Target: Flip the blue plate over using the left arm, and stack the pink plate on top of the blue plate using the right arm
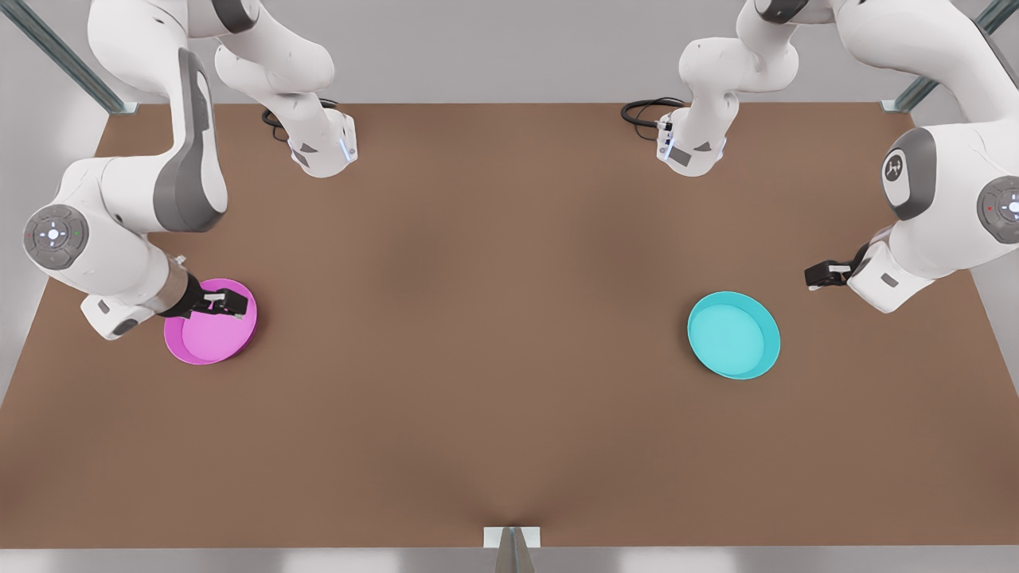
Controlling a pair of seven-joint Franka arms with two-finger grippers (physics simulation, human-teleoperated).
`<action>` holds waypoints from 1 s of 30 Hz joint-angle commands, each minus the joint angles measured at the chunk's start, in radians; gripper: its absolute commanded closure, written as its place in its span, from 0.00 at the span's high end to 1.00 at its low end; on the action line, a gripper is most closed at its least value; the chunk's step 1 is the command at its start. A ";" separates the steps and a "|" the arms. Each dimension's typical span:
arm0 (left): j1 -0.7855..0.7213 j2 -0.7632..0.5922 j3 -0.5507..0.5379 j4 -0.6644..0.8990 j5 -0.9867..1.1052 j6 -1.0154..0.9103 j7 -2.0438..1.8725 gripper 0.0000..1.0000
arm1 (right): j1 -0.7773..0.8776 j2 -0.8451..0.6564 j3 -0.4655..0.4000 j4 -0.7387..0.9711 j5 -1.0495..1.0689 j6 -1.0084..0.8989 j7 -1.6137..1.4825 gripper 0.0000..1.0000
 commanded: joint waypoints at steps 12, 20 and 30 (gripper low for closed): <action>0.292 0.428 0.000 -0.223 -0.476 0.539 0.557 1.00 | -0.303 0.119 0.000 -0.037 0.061 -0.057 -0.315 1.00; 0.293 0.502 -0.001 -0.226 -0.476 0.530 0.704 1.00 | -0.366 0.200 0.000 -0.025 0.097 -0.047 -0.343 1.00; 0.282 0.529 -0.005 -0.226 -0.470 0.496 0.715 0.64 | -0.560 0.305 0.002 -0.071 0.107 0.037 -0.551 1.00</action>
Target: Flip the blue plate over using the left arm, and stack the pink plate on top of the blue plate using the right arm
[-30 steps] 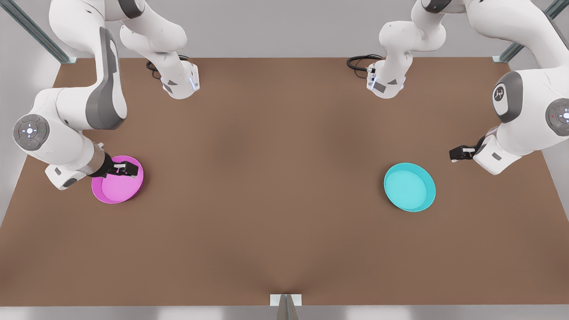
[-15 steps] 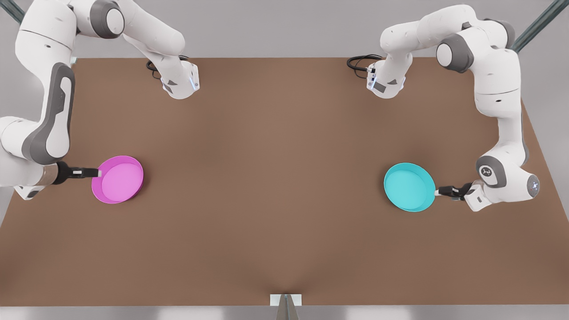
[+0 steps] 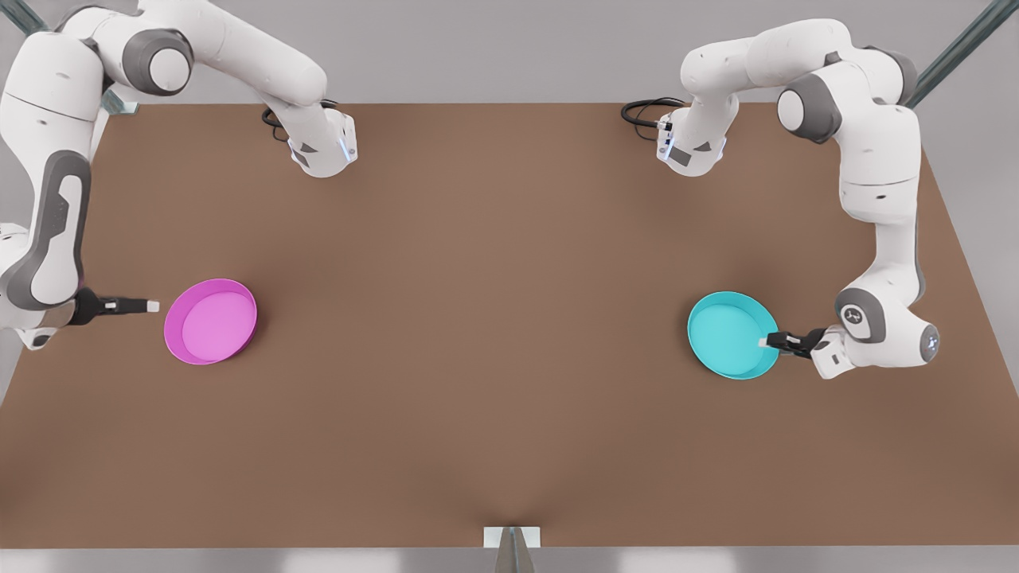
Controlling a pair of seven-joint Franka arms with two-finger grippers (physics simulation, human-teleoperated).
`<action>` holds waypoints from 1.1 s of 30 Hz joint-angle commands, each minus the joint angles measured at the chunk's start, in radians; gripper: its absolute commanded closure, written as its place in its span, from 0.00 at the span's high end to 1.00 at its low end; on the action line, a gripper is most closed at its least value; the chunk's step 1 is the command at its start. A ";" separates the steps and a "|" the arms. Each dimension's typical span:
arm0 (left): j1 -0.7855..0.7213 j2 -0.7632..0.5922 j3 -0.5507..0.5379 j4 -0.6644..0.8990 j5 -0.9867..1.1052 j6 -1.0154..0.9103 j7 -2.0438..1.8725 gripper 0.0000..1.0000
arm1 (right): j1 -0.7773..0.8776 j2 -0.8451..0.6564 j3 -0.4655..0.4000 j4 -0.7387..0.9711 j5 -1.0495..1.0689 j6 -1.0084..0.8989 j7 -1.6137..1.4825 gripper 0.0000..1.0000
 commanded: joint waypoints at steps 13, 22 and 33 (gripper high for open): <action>-0.002 0.005 0.000 0.000 0.000 -0.012 0.003 0.45 | 0.021 0.005 0.017 -0.006 0.011 0.071 -0.021 1.00; -0.002 0.011 0.000 0.000 0.000 -0.012 0.001 0.39 | 0.033 0.010 0.015 0.026 -0.007 0.051 -0.027 1.00; -0.008 0.012 0.000 0.000 0.000 -0.012 -0.002 0.31 | 0.041 0.011 0.015 0.029 -0.009 0.054 -0.024 1.00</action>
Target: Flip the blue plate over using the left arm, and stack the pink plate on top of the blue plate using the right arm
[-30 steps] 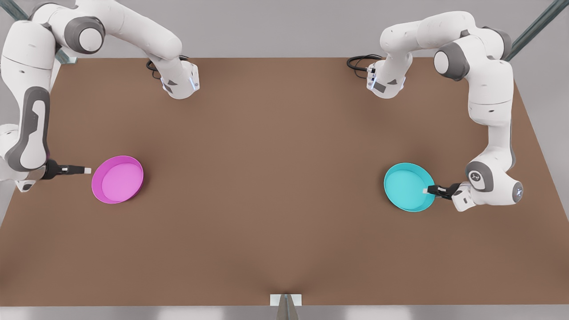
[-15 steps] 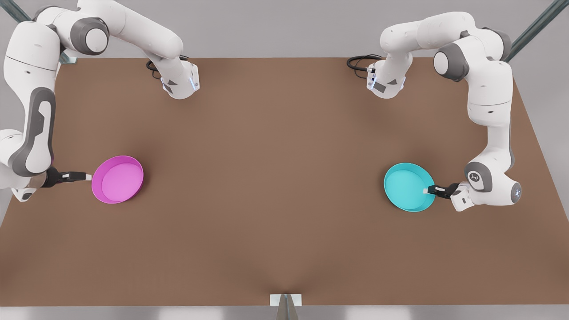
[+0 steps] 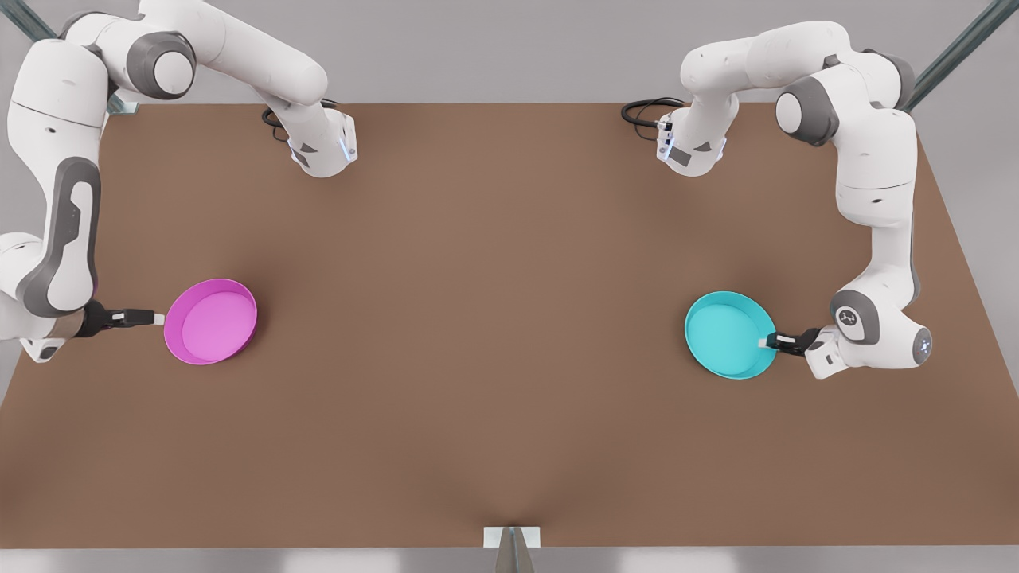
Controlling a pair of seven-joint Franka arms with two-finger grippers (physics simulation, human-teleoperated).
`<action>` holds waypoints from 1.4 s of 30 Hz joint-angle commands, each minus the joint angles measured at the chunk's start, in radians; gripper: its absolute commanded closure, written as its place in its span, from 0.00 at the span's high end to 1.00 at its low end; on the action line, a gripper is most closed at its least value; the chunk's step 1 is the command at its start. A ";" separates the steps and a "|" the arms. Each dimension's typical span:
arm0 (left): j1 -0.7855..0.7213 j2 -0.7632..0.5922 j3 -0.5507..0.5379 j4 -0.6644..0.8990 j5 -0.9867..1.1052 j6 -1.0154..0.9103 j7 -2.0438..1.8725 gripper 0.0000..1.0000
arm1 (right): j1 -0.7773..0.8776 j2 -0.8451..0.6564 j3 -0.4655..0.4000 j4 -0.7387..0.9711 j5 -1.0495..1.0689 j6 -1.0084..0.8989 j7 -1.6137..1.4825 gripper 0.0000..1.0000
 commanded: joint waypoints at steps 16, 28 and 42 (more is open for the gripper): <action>0.000 0.005 0.002 0.005 0.000 0.000 -0.009 0.22 | 0.006 0.000 0.000 -0.002 0.000 0.002 0.000 1.00; -0.006 -0.018 0.005 0.061 0.083 -0.064 -0.031 0.22 | 0.013 0.000 0.000 0.000 0.000 0.002 -0.002 1.00; -0.308 -0.028 0.014 0.367 0.877 -0.356 -0.261 0.21 | 0.013 0.000 0.000 0.000 0.000 0.002 0.000 1.00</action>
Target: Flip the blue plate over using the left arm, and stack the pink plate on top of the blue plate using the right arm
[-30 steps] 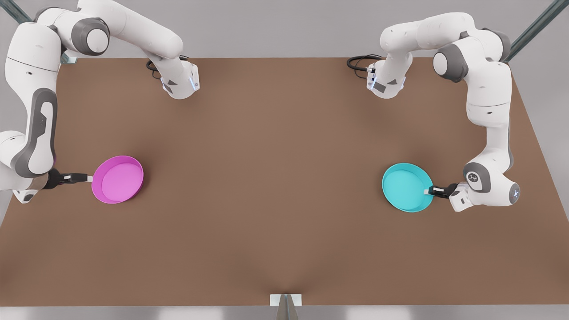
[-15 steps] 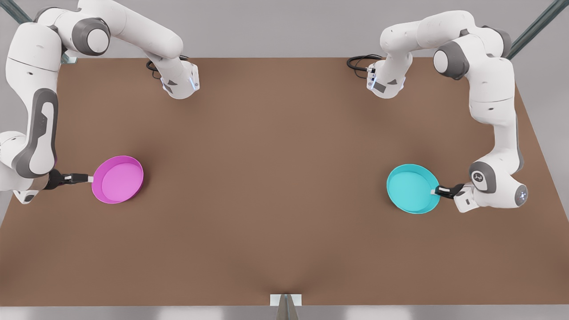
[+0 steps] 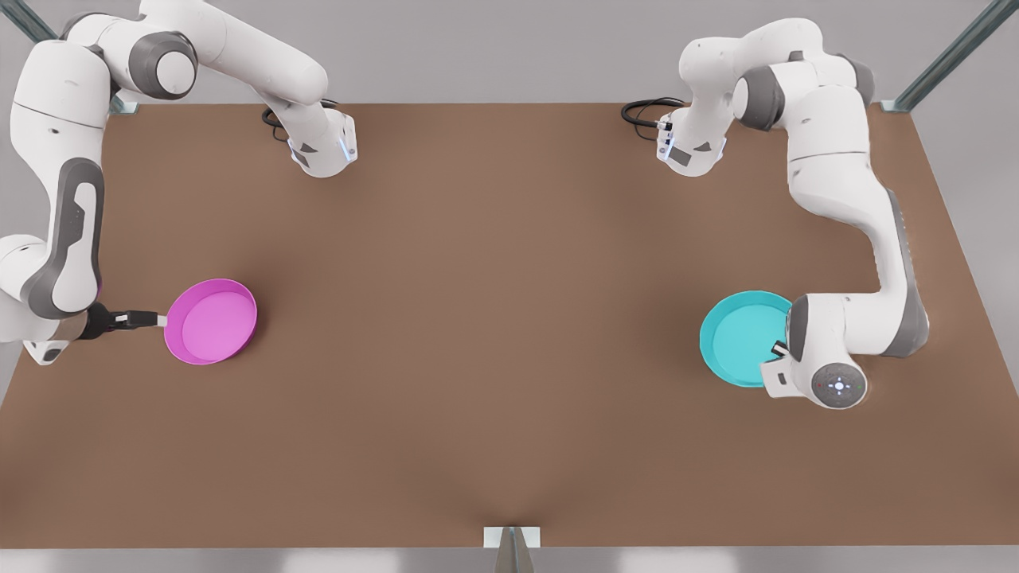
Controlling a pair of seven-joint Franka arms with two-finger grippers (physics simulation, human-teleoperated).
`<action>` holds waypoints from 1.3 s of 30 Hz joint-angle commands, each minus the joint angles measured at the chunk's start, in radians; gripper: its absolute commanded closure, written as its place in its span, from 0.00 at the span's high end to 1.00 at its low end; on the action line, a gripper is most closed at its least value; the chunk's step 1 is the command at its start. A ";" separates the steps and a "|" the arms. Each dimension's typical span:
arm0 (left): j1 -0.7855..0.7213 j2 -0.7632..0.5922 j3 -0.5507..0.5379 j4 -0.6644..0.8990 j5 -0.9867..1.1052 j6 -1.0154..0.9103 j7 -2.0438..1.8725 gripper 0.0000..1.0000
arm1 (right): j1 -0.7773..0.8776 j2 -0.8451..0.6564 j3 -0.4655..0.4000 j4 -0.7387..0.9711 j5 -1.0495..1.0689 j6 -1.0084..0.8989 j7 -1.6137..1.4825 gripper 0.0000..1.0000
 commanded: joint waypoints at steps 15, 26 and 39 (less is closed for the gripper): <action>-0.489 0.010 0.001 -0.007 0.542 -0.378 -0.503 0.21 | 0.003 0.001 0.000 0.001 0.000 0.000 0.000 1.00; -0.694 0.079 0.000 -0.054 0.580 -0.507 -0.887 0.21 | 0.011 0.001 0.000 0.001 0.000 0.000 0.000 1.00; -0.886 0.185 0.000 -0.061 0.637 -0.577 -1.275 0.21 | 0.012 0.001 0.000 0.001 -0.002 0.002 0.000 1.00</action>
